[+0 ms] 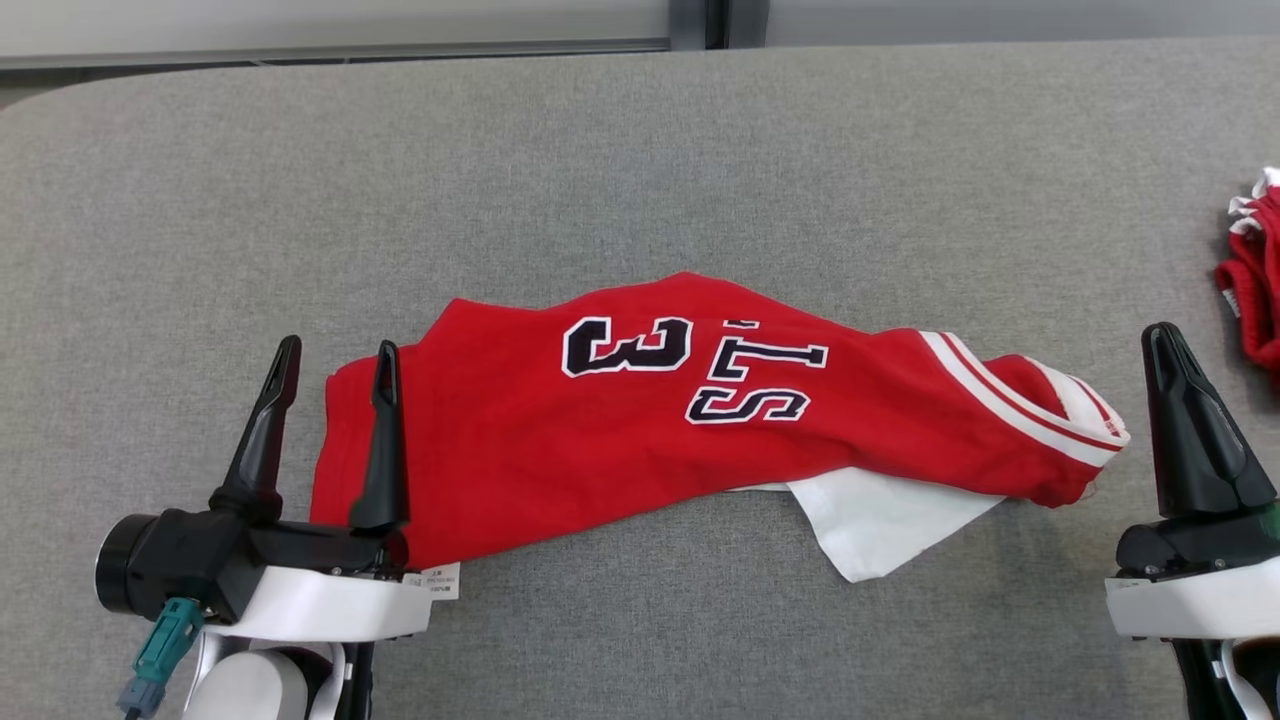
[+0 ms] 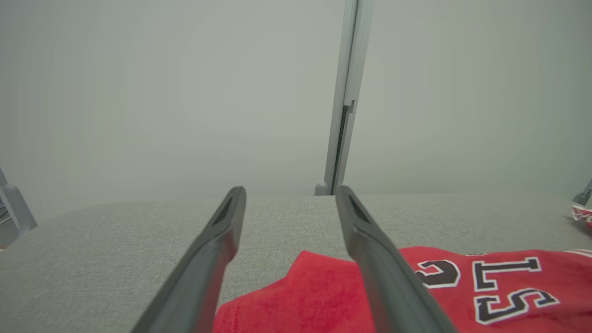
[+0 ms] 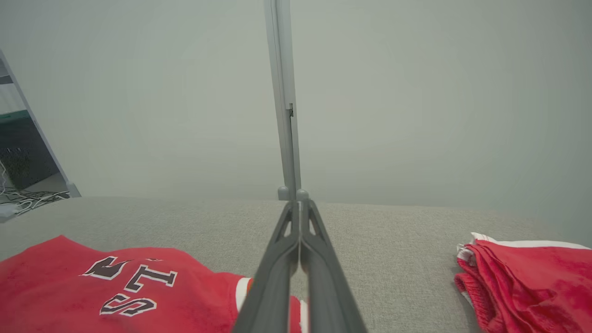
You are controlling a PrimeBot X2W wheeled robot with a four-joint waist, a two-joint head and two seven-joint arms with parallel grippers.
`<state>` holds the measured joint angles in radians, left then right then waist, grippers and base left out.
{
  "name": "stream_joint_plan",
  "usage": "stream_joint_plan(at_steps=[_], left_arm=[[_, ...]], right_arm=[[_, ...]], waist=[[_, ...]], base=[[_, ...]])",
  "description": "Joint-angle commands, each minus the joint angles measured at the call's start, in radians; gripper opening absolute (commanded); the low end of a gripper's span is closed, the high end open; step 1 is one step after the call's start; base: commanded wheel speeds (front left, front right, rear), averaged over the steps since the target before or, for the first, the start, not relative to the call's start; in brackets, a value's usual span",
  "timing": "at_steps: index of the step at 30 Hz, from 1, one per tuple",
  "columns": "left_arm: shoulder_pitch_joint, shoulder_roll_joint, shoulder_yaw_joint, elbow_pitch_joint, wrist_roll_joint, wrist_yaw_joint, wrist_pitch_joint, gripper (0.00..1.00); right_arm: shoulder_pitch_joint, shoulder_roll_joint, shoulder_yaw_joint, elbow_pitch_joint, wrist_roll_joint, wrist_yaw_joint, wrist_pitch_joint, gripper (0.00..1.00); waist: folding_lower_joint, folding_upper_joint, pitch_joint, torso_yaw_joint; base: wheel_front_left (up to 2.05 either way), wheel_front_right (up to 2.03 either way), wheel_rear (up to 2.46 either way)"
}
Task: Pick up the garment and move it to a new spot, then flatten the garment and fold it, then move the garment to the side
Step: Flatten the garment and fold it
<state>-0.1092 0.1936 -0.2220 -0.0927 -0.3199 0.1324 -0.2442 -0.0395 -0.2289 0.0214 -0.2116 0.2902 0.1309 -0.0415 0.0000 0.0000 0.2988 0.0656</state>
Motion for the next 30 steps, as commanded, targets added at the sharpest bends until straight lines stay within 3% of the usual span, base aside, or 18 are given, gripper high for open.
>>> stream_joint_plan(at_steps=[1,2,3,4,5,17,30], left_arm=[[-0.001,0.004,0.003,0.002,-0.001,0.001,-0.003,1.0],[0.005,0.005,0.003,0.005,-0.003,0.002,-0.003,1.0],[0.012,0.006,0.002,0.008,-0.004,0.002,-0.003,1.0],[0.018,0.007,0.0,0.011,-0.006,0.001,-0.002,1.0],[0.022,0.009,-0.002,0.014,-0.006,0.0,0.0,1.0],[0.109,0.028,-0.02,0.037,-0.016,0.003,0.022,1.0],[0.141,0.043,-0.013,0.032,-0.03,0.021,0.044,1.0]], right_arm=[[0.005,0.001,0.0,-0.001,0.003,0.0,-0.012,0.0],[0.003,0.001,-0.001,0.002,0.005,0.0,-0.015,0.0],[0.003,0.007,-0.002,0.005,0.011,0.0,-0.02,0.16],[0.004,0.008,-0.004,0.007,0.008,0.0,-0.025,0.84],[0.006,0.008,-0.005,0.01,0.006,0.0,-0.027,1.0],[0.139,0.038,-0.001,0.035,0.001,0.0,-0.015,1.0],[0.177,0.045,0.001,0.026,0.004,0.0,-0.003,1.0]], waist=[[0.0,0.0,-0.011,-0.002],[0.0,0.0,-0.021,-0.004],[0.0,0.0,-0.031,-0.006],[0.0,0.0,-0.043,-0.008],[0.0,0.0,-0.054,-0.01],[0.0,0.0,-0.193,-0.034],[0.0,0.0,-0.217,-0.041]], base=[[0.0,0.0,0.0],[0.0,0.0,0.0],[0.0,0.0,0.0],[0.0,0.0,0.0],[0.0,0.0,0.0],[0.0,0.0,0.0],[0.0,0.0,0.0]])
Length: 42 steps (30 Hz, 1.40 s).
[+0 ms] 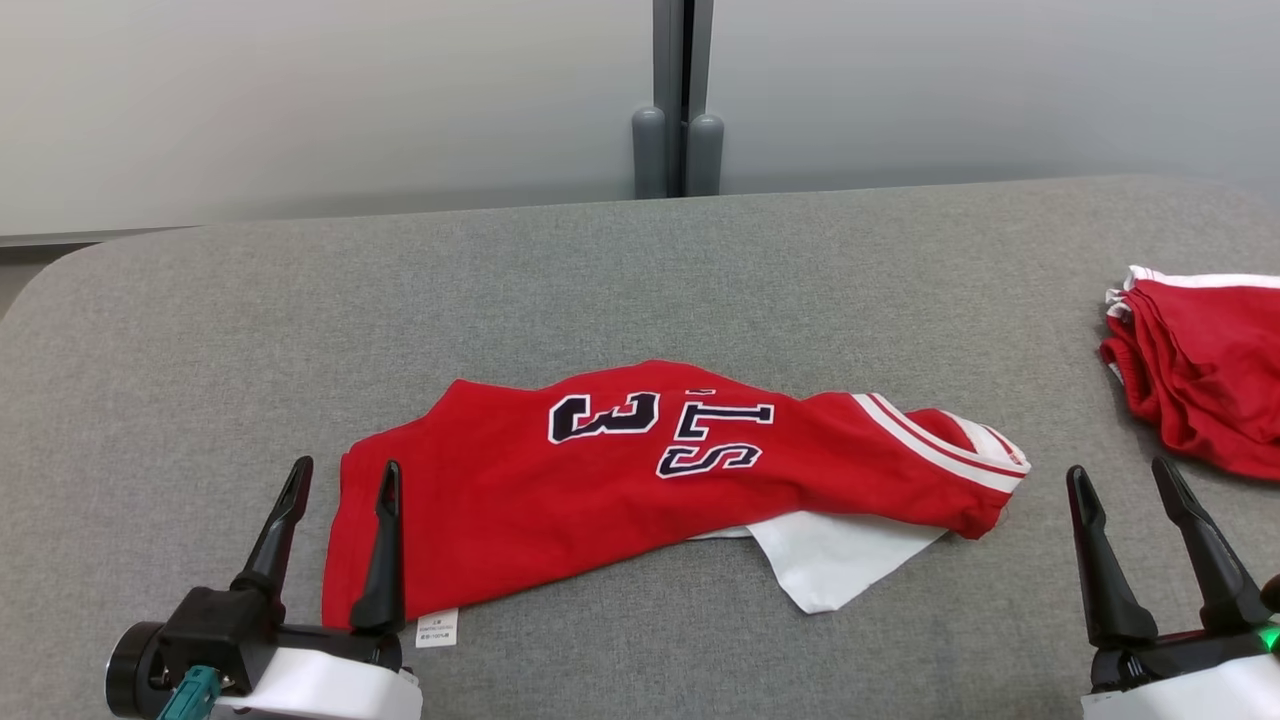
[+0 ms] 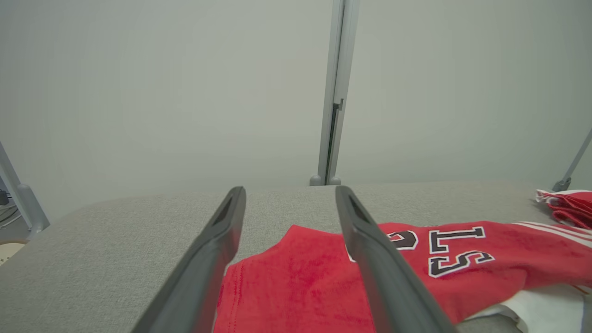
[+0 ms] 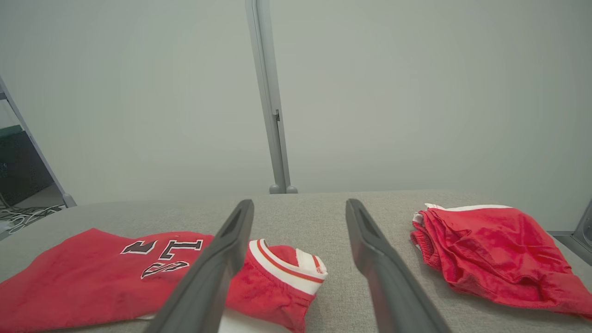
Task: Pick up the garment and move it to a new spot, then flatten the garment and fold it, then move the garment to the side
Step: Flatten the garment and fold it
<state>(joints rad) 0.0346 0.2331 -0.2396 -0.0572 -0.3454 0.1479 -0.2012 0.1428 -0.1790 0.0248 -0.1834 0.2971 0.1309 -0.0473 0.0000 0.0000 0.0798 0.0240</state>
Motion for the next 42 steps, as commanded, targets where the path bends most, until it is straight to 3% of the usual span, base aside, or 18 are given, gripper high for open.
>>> stream_joint_plan(at_steps=[1,12,18,30,31,32,36,42], left_arm=[[-0.004,0.004,0.005,-0.003,-0.006,0.007,0.001,1.0],[-0.026,0.005,0.0,-0.005,-0.008,0.011,-0.007,1.0],[-0.055,-0.002,-0.012,-0.007,-0.003,0.002,-0.012,1.0],[-0.115,-0.032,-0.027,0.026,-0.009,-0.015,-0.04,1.0],[-0.118,-0.033,-0.028,0.028,-0.008,-0.014,-0.04,1.0],[-0.123,-0.034,-0.029,0.03,-0.007,-0.014,-0.043,1.0],[-0.138,-0.033,-0.023,0.034,-0.005,-0.019,-0.048,1.0],[-0.154,-0.027,-0.007,0.023,0.004,-0.017,-0.056,1.0]], right_arm=[[-0.008,-0.005,-0.003,-0.001,-0.001,0.0,0.001,1.0],[-0.023,-0.016,-0.006,0.018,0.011,0.0,0.004,1.0],[-0.024,-0.033,-0.01,0.137,0.046,0.0,0.013,1.0],[-0.172,-0.101,0.15,0.354,0.144,0.0,-0.046,1.0],[-0.183,-0.109,0.163,0.359,0.159,0.0,-0.052,0.43],[-0.193,-0.121,0.173,0.364,0.168,0.0,-0.055,0.0],[-0.212,-0.153,0.192,0.33,0.208,0.0,-0.074,0.0],[-0.175,-0.195,0.155,0.165,0.222,0.0,-0.04,0.0]], waist=[[0.0,0.0,0.002,0.001],[0.0,0.0,0.022,0.009],[0.0,0.0,0.069,0.03],[0.0,0.0,0.142,0.063],[0.0,0.0,0.146,0.066],[0.0,0.0,0.15,0.068],[0.0,0.0,0.165,0.072],[0.0,0.0,0.194,0.055]], base=[[0.0,0.0,0.0],[0.0,0.0,0.0],[0.0,0.0,0.0],[0.0,0.0,0.0],[0.0,0.0,0.0],[0.0,0.0,0.0],[0.0,0.0,0.0],[0.0,0.0,0.0]])
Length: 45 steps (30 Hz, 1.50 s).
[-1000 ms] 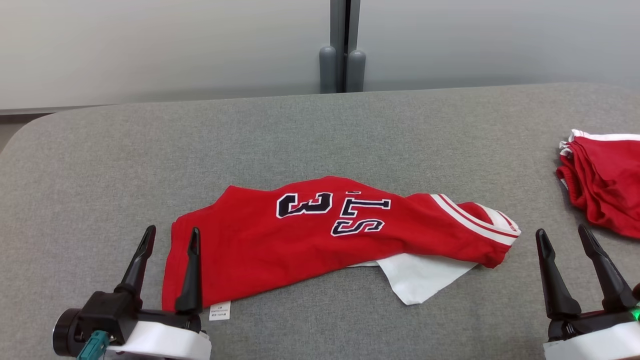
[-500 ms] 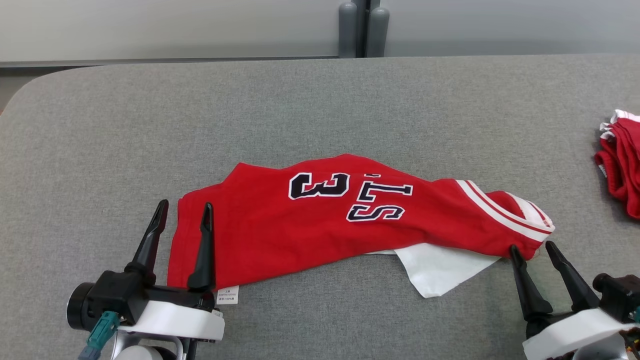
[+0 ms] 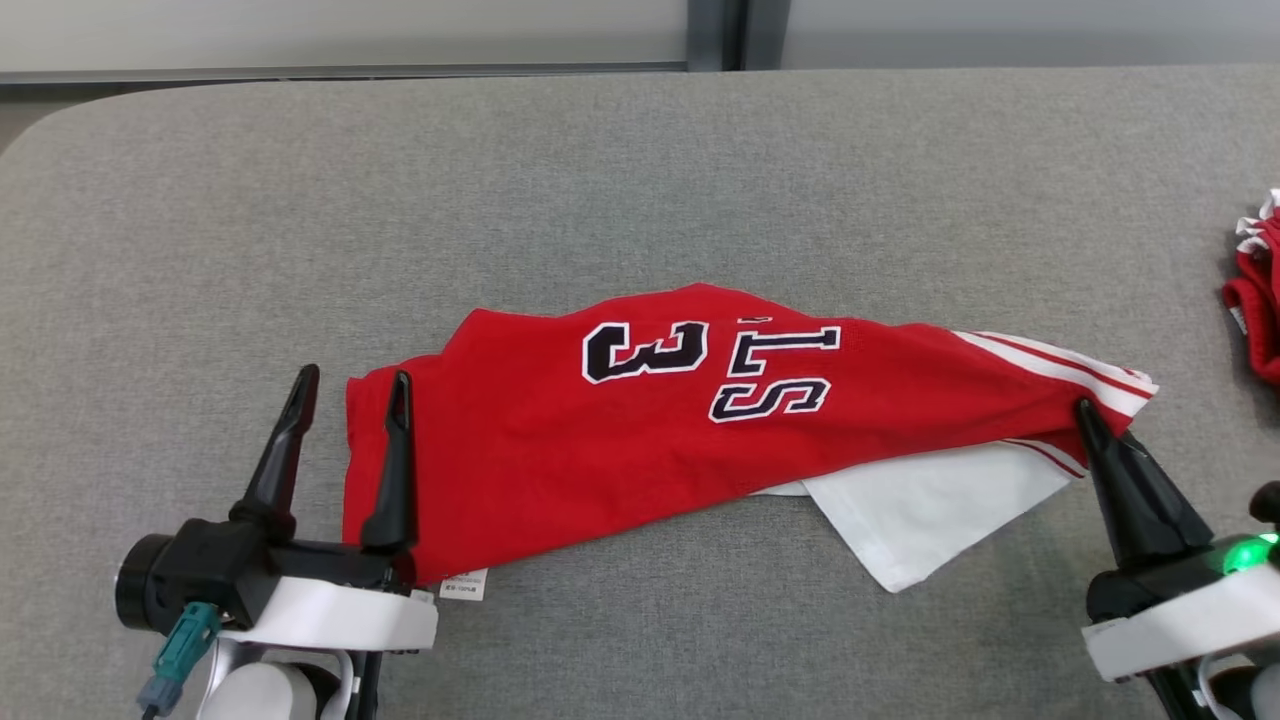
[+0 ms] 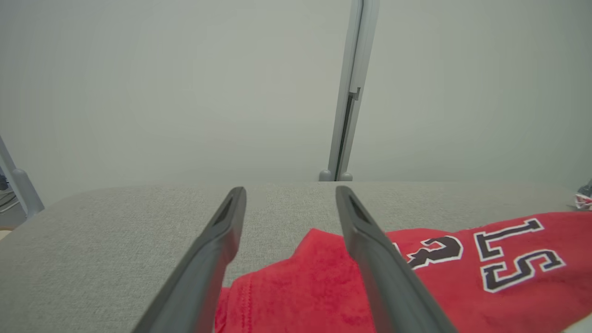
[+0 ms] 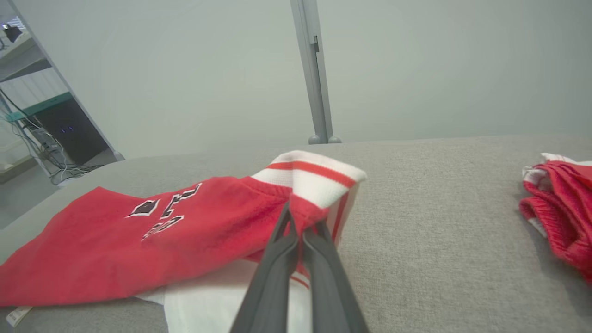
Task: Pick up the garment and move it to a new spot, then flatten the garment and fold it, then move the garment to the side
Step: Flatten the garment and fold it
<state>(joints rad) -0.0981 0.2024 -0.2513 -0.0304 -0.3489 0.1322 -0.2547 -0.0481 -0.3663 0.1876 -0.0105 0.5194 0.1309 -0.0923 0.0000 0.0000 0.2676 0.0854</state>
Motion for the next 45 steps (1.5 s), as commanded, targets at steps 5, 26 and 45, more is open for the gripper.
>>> stream_joint_plan(at_steps=[5,26,45], left_arm=[[-0.019,0.005,0.022,-0.01,0.01,0.007,-0.008,1.0],[-0.135,-0.054,0.007,-0.018,0.042,-0.046,-0.011,1.0],[-0.222,-0.113,0.031,0.05,0.092,-0.129,-0.01,1.0]], right_arm=[[0.073,0.0,-0.06,-0.193,0.021,0.0,0.084,0.0],[-0.061,-0.006,-0.258,-0.289,0.094,0.0,0.279,0.0],[-0.495,-0.1,-0.037,0.291,0.16,0.0,0.075,0.55]], waist=[[0.0,0.0,0.017,-0.025],[0.0,0.0,0.192,0.075],[0.0,0.0,0.279,0.103]], base=[[0.0,0.0,0.0],[0.0,0.0,0.0],[0.0,0.0,0.0]])
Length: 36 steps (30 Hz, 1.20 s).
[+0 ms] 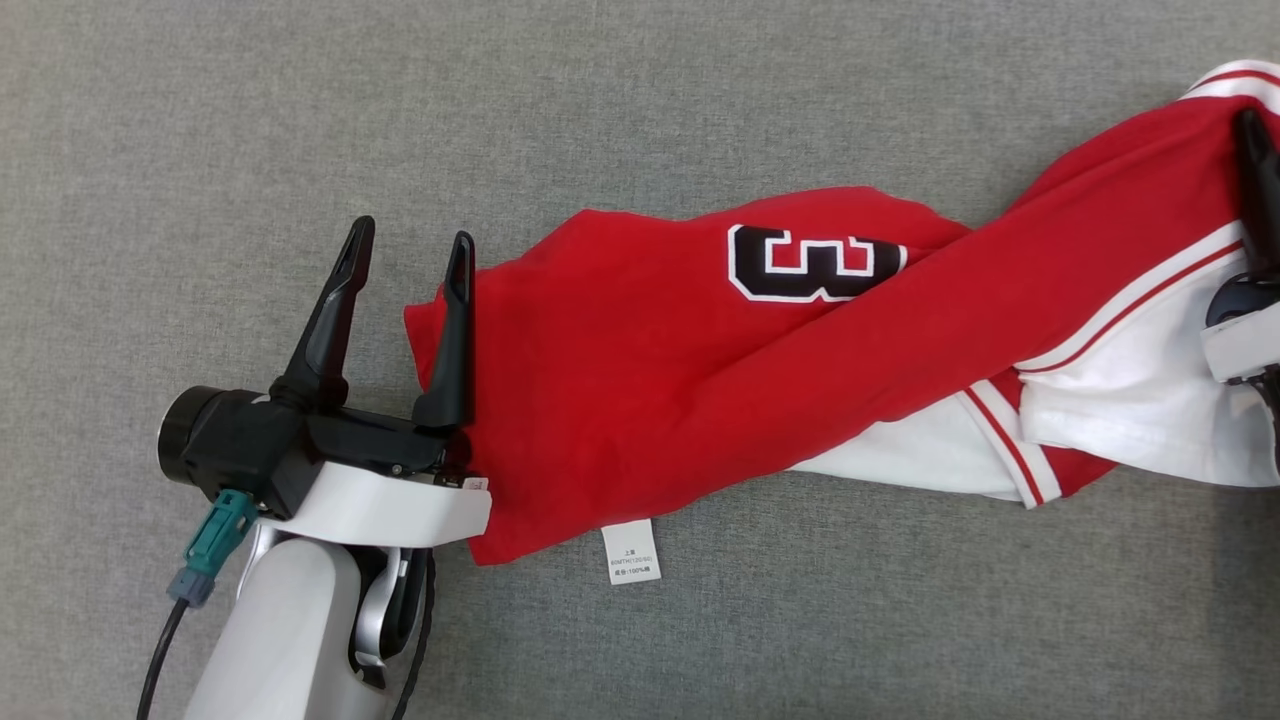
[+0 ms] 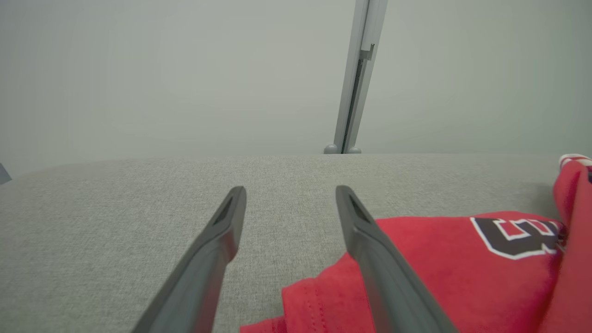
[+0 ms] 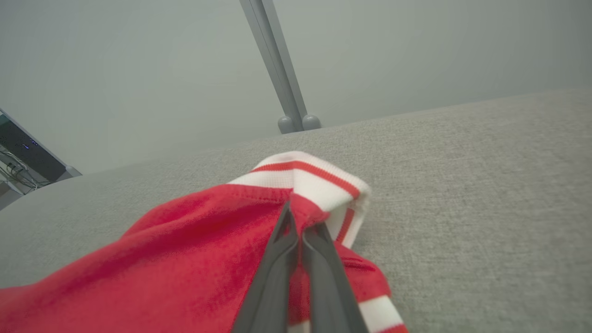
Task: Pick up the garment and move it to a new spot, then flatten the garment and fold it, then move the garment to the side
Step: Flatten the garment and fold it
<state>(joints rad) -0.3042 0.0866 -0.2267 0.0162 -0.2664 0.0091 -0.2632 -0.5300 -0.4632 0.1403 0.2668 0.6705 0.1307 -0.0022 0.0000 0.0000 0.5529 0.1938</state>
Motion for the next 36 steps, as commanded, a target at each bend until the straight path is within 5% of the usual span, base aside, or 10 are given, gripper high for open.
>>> stream_joint_plan(at_steps=[1,7,14,27,36], left_arm=[[-0.014,0.001,0.01,0.007,0.011,-0.007,-0.001,1.0],[0.013,-0.003,0.032,0.026,0.021,-0.015,-0.001,1.0],[0.061,0.016,0.076,0.059,0.029,-0.016,-0.001,1.0],[0.228,0.029,0.133,0.057,0.026,-0.008,-0.001,1.0],[0.298,0.029,0.136,0.048,0.022,0.0,-0.001,1.0]], right_arm=[[-0.018,-0.004,0.02,0.028,0.011,0.0,-0.029,1.0],[-0.013,-0.013,0.056,0.074,-0.033,0.0,-0.15,1.0],[0.097,0.031,-0.034,-0.011,-0.255,0.0,-0.253,1.0],[0.531,0.227,-0.163,-0.352,-0.424,0.0,-0.196,1.0],[0.618,0.269,-0.18,-0.432,-0.442,0.0,-0.15,1.0]], waist=[[0.0,0.0,-0.011,-0.009],[0.0,0.0,-0.062,-0.043],[0.0,0.0,-0.161,-0.089],[0.0,0.0,-0.321,-0.141],[0.0,0.0,-0.365,-0.146]], base=[[0.0,0.0,0.0],[0.0,0.0,0.0],[0.0,0.0,0.0],[0.0,0.0,0.0],[0.0,0.0,0.0]])
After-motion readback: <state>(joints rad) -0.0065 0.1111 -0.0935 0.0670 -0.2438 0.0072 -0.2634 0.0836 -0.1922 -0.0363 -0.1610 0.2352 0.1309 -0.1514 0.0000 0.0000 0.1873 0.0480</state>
